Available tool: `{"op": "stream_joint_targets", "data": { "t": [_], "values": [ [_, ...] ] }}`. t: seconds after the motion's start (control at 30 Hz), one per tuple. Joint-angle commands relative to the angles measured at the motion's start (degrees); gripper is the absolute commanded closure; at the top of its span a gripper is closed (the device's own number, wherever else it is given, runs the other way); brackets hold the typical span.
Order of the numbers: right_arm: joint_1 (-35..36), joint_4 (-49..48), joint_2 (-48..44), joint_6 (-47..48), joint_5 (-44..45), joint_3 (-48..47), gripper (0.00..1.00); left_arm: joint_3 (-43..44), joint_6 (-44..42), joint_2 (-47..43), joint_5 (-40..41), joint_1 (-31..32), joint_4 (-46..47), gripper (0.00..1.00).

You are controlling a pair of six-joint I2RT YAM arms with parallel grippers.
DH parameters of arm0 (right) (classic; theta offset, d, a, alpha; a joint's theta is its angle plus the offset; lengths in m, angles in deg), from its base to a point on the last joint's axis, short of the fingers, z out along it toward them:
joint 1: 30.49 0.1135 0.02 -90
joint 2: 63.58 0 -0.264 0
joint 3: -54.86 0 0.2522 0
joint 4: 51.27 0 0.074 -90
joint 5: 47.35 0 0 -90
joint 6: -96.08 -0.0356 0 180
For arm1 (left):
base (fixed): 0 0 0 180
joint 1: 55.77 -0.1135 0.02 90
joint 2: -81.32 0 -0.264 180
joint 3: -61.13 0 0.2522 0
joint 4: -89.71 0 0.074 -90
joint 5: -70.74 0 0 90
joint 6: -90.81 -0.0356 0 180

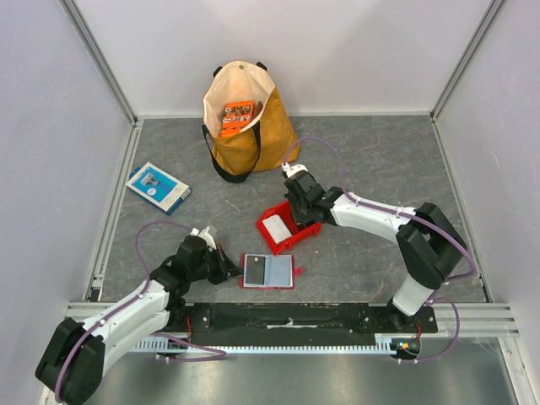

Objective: Put the credit cards into the card holder
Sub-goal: Pick up the credit card from the storage box.

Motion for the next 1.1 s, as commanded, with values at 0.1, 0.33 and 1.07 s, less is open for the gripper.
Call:
{"op": "stream_joint_targets", "data": {
  "t": [0.1,0.33,1.07],
  "values": [
    [-1.2,3.1,-3.5,6.9,11.4,-0.1,1.00,0.7,-0.1,0.6,-0.4,0.0,1.2,0.98],
    [-3.2,3.3,-4.0,8.9,12.1,-0.1,1.00,0.7,-0.2,0.5,-0.4,0.0,0.9,0.98],
    [-3.6,2.5,0.6,2.6,4.9,0.8,0.78,0.5,-0.2,0.4,-0.3,0.0,1.2,0.98]
  ]
}}
